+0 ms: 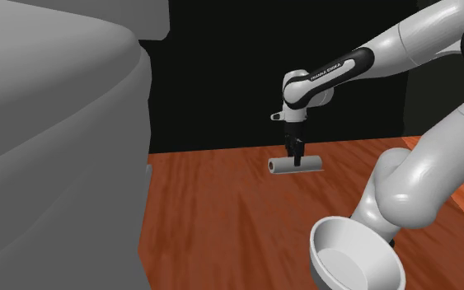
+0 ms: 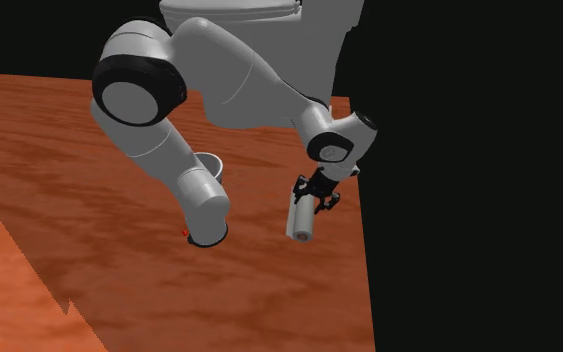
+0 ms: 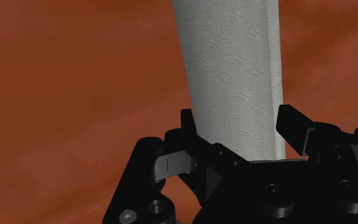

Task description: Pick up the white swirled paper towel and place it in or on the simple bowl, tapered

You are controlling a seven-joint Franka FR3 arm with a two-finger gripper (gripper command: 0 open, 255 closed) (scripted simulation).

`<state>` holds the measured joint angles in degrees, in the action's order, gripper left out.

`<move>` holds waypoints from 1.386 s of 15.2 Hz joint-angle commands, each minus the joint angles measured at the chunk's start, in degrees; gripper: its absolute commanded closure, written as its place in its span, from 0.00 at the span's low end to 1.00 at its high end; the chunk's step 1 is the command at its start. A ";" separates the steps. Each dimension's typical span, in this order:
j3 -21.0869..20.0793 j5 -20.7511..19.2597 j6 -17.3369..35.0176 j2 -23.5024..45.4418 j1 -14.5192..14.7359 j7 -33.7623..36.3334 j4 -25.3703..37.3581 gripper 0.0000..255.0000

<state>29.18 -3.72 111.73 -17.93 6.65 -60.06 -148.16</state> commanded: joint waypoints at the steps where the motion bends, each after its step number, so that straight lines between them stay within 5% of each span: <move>1: -0.36 -0.20 -1.65 -1.07 -0.08 0.51 0.66 1.00; 21: -3.48 -0.74 -18.77 -8.70 -0.57 3.59 10.64 1.00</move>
<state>25.81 -4.48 93.80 -26.49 6.06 -56.53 -138.20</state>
